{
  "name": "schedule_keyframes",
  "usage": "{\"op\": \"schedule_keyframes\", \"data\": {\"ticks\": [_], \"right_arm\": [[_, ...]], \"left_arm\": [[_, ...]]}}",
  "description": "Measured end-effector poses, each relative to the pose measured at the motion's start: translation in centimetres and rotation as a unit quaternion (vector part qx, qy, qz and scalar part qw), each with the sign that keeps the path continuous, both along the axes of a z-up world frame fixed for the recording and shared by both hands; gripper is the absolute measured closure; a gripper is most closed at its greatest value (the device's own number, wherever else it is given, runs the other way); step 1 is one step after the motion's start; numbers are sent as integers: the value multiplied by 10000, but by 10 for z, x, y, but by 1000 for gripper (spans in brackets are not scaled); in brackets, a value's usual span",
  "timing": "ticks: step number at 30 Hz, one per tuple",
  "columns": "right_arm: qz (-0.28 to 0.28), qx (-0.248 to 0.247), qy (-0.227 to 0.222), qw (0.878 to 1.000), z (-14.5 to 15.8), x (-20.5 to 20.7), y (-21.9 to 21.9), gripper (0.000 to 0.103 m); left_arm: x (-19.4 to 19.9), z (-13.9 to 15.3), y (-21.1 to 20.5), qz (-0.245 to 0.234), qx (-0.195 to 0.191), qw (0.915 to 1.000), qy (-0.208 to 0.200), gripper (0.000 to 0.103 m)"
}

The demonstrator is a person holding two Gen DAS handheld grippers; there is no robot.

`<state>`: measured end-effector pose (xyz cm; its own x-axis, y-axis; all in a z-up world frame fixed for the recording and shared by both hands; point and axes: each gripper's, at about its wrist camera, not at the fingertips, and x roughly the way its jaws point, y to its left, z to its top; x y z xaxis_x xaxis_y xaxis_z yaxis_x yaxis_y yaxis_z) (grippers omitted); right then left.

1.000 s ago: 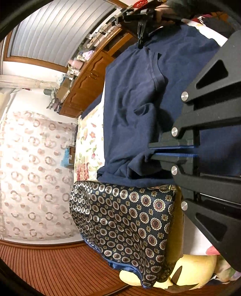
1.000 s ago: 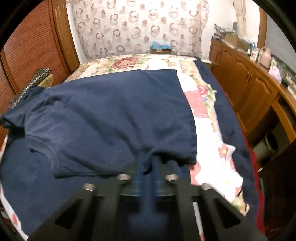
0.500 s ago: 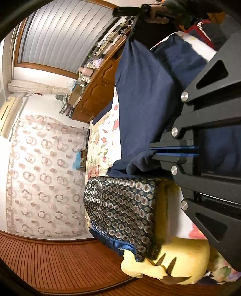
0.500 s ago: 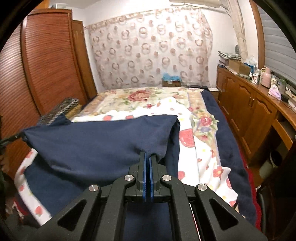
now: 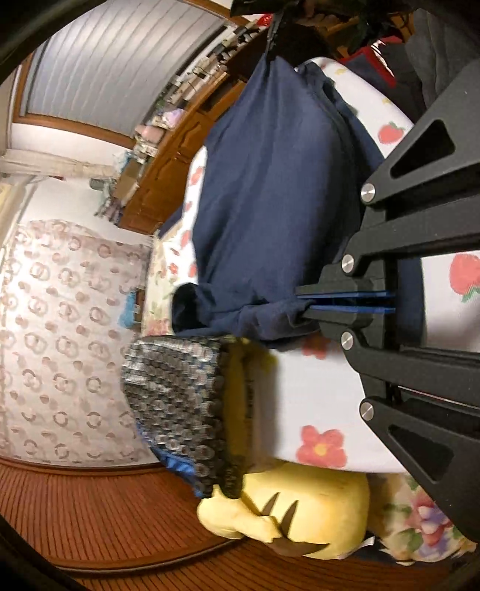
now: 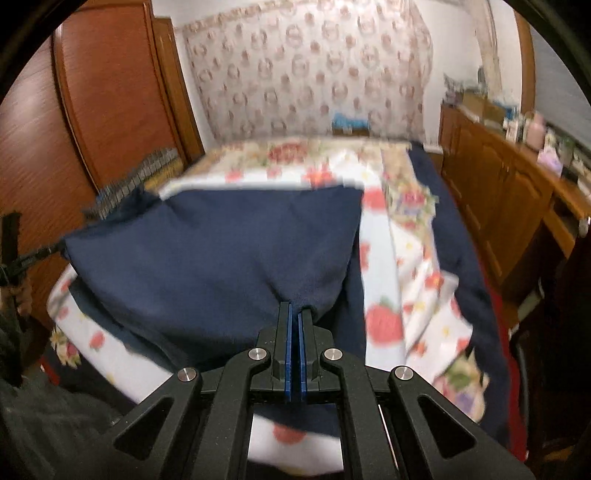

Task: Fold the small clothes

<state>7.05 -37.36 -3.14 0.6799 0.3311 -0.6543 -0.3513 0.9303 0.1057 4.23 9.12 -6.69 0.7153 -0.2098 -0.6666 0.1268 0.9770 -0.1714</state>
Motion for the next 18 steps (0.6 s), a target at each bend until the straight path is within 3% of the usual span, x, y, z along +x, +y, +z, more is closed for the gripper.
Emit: {"op": "schedule_keyframes", "data": {"ticks": [4, 8, 11, 13, 14, 16, 18], "right_arm": [[-199, -148, 290, 9993, -27, 8, -4, 101], [-286, -205, 242, 9991, -26, 12, -6, 101], [-270, -254, 166, 9992, -21, 12, 4, 101], [-247, -264, 101, 9993, -20, 5, 6, 97], [-266, -274, 56, 9993, -18, 3, 6, 96], [-305, -302, -27, 9991, -19, 1, 4, 93], [-354, -335, -101, 9988, -19, -2, 1, 81]], "left_arm": [[-4, -13, -4, 61, 99, 9999, 82, 99], [-8, -20, -7, 38, 130, 9998, 150, 95], [-11, -22, -5, 86, 143, 9997, 182, 77], [-14, -19, -3, 98, 162, 9997, 125, 56], [-15, -19, -2, 110, 136, 9998, 117, 53], [-16, -19, 3, 167, 53, 9998, 120, 34], [-16, -23, 7, 242, 48, 9996, 150, 32]]}}
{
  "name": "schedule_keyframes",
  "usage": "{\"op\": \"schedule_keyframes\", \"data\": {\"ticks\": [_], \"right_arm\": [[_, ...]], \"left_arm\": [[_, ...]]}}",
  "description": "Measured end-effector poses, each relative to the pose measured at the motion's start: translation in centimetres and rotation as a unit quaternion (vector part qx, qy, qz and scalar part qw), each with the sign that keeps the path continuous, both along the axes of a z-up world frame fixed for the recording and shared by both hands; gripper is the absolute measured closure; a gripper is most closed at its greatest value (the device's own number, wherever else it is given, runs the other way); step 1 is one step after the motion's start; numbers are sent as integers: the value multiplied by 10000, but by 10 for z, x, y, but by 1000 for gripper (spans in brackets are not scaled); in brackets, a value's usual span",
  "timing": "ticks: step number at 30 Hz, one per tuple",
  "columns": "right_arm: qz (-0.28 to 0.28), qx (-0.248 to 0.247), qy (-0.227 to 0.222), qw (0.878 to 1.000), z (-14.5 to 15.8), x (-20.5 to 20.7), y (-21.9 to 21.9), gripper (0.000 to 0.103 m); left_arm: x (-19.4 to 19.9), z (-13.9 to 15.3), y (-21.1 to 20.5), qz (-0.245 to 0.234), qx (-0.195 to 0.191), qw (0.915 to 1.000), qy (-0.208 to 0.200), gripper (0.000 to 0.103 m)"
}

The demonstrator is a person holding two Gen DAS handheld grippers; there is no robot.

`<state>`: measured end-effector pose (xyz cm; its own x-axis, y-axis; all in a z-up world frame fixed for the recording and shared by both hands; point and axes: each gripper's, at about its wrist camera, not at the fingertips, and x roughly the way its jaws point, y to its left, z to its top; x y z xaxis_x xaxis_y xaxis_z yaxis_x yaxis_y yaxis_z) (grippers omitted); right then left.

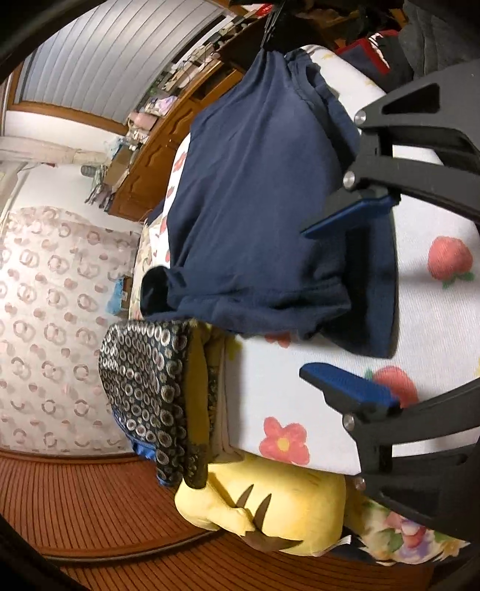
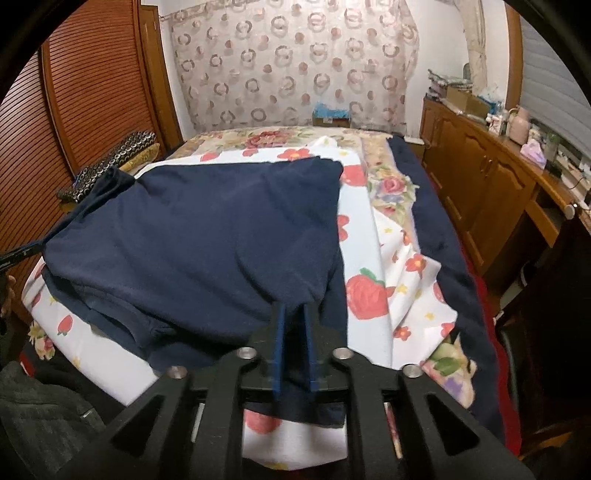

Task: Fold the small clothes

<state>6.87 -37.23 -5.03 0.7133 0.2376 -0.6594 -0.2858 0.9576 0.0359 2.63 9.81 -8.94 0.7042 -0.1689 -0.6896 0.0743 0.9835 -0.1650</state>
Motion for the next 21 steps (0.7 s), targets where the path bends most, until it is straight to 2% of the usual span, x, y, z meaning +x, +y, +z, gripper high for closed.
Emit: {"op": "schedule_keyframes", "data": {"ticks": [1, 6, 18, 21], "right_arm": [[-35, -31, -20, 10000, 0, -1, 0, 76], [-14, -144, -61, 9999, -3, 2, 3, 66], [313, -105, -98, 9994, -10, 14, 31, 64], [482, -39, -77, 9988, -11, 22, 48, 59]], "left_arm": [[0, -2, 1, 13, -6, 10000, 46, 32], [4, -10, 0, 85, 61, 9998, 158, 32], [6, -18, -2, 140, 158, 9994, 286, 32], [8, -20, -3, 130, 107, 9993, 322, 32]]}}
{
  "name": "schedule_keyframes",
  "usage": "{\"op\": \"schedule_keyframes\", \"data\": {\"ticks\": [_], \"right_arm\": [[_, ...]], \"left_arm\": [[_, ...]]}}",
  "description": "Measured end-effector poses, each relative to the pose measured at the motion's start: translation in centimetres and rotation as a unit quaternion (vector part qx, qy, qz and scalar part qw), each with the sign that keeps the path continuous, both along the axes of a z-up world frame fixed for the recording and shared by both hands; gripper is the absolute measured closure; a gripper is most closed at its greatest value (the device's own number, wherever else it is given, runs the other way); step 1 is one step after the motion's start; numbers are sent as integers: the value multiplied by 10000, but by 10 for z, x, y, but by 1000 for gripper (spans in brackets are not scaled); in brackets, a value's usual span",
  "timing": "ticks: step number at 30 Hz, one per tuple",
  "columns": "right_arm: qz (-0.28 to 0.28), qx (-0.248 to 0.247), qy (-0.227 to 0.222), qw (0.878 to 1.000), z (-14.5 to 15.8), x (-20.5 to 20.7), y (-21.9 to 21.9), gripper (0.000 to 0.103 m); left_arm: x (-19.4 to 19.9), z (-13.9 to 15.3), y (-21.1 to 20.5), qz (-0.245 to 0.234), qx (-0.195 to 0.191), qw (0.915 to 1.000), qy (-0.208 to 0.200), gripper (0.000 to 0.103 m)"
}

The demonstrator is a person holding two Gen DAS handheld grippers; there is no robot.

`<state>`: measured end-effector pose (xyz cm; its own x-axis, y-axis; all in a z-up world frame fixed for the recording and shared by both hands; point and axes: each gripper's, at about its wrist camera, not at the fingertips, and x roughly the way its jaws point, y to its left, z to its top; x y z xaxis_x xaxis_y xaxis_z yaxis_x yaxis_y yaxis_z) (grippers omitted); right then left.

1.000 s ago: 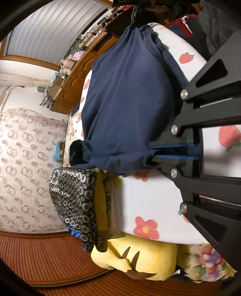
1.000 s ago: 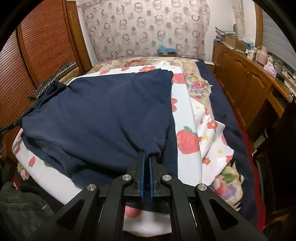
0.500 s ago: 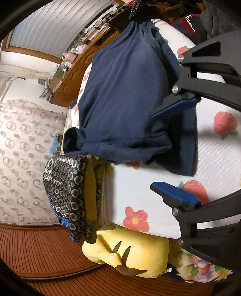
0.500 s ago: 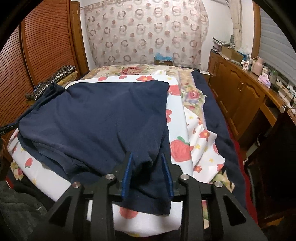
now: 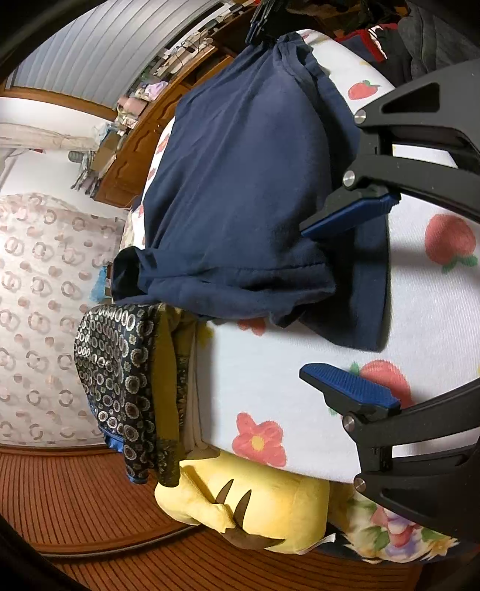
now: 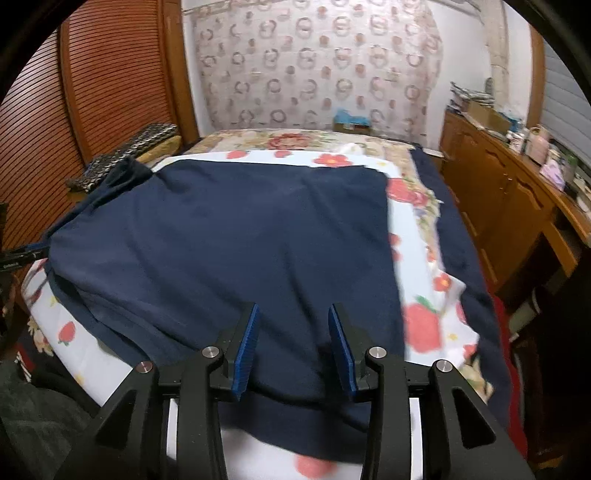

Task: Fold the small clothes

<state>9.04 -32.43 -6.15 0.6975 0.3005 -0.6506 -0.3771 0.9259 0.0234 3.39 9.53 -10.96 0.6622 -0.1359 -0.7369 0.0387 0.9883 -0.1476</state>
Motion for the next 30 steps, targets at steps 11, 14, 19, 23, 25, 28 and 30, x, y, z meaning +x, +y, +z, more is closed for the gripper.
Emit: {"op": "schedule_keyframes", "data": {"ticks": [11, 14, 19, 23, 25, 28, 30], "right_arm": [[456, -61, 109, 9989, -31, 23, 41, 56], [422, -130, 168, 9989, -37, 28, 40, 55], [371, -75, -32, 9993, -41, 28, 39, 51], [372, -24, -51, 9993, -44, 26, 36, 51], [360, 38, -45, 9993, -44, 22, 41, 51], [372, -35, -74, 9993, -45, 18, 43, 50], [373, -57, -85, 9993, -45, 18, 46, 49]], "left_arm": [[-2, -10, -9, -147, -151, 9997, 138, 32], [-2, -11, -9, -154, -182, 9997, 107, 31], [-1, -11, -9, -179, -363, 9991, 108, 31], [1, -9, -6, -199, -562, 9982, 114, 31], [3, -8, -4, -130, -523, 9985, 122, 30], [3, -2, 2, -9, -616, 9981, 28, 30], [4, 2, 7, 80, -729, 9973, -51, 30]]}}
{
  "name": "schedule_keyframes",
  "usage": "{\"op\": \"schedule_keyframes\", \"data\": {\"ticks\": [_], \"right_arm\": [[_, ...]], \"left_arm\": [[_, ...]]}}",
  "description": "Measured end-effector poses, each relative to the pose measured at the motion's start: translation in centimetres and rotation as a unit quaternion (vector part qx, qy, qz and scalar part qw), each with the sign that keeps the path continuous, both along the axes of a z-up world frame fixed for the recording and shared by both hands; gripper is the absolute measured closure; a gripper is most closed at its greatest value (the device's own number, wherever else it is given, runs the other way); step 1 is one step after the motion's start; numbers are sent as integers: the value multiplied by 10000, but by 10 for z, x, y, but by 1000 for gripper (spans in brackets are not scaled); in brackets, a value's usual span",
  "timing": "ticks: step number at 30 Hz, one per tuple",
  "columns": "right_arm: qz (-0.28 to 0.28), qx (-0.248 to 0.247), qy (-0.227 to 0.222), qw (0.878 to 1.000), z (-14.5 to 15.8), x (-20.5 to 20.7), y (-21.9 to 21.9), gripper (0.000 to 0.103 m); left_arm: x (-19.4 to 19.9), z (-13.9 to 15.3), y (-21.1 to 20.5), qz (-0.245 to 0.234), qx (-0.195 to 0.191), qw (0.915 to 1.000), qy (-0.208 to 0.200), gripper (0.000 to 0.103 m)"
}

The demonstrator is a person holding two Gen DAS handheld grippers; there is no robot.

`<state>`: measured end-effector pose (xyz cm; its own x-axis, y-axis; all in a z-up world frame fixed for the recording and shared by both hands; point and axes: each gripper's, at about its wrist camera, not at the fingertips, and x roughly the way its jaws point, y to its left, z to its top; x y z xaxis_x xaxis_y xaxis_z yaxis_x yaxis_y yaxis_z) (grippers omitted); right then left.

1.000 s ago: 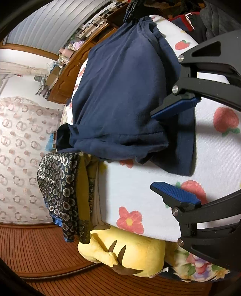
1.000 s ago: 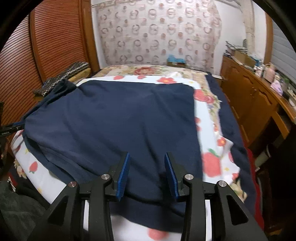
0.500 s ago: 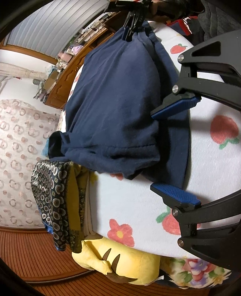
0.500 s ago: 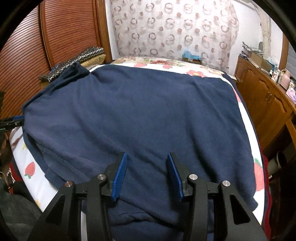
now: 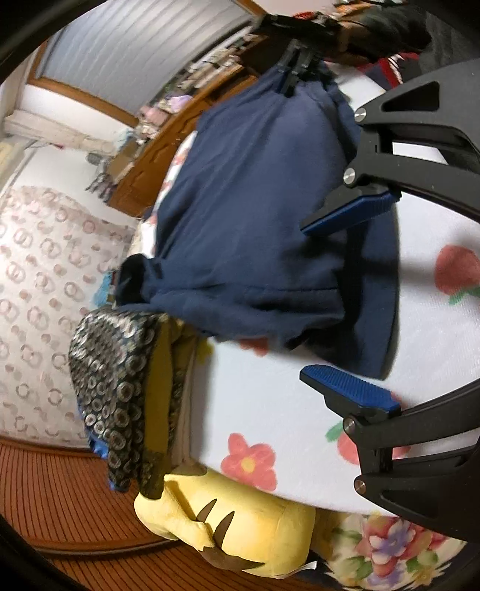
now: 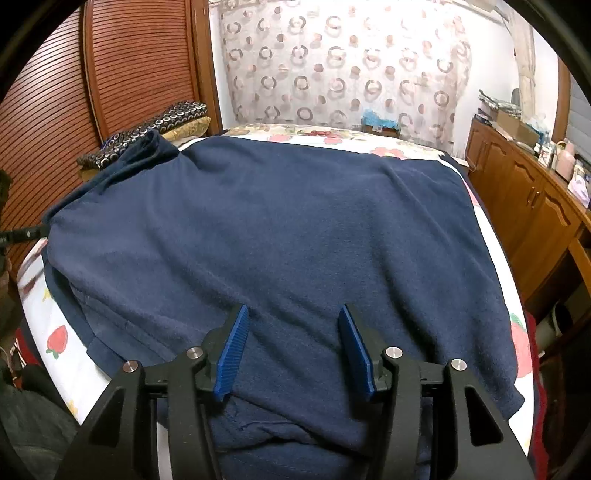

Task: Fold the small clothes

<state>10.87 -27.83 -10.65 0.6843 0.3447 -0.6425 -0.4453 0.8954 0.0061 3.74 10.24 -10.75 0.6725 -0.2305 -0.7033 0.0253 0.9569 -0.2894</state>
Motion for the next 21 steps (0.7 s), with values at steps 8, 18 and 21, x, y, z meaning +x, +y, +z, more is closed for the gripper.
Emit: {"op": "schedule_keyframes", "data": {"ticks": [8, 18, 21], "right_arm": [[6, 44, 4, 10000, 1, 0, 1, 49], [11, 67, -3, 10000, 2, -1, 0, 49], [11, 77, -2, 10000, 2, -1, 0, 49]], "left_arm": [[11, -9, 9, 239, -66, 9996, 137, 30], [14, -16, -6, -150, 94, 9996, 229, 87], [14, -10, -13, -315, 18, 9995, 101, 95]]}}
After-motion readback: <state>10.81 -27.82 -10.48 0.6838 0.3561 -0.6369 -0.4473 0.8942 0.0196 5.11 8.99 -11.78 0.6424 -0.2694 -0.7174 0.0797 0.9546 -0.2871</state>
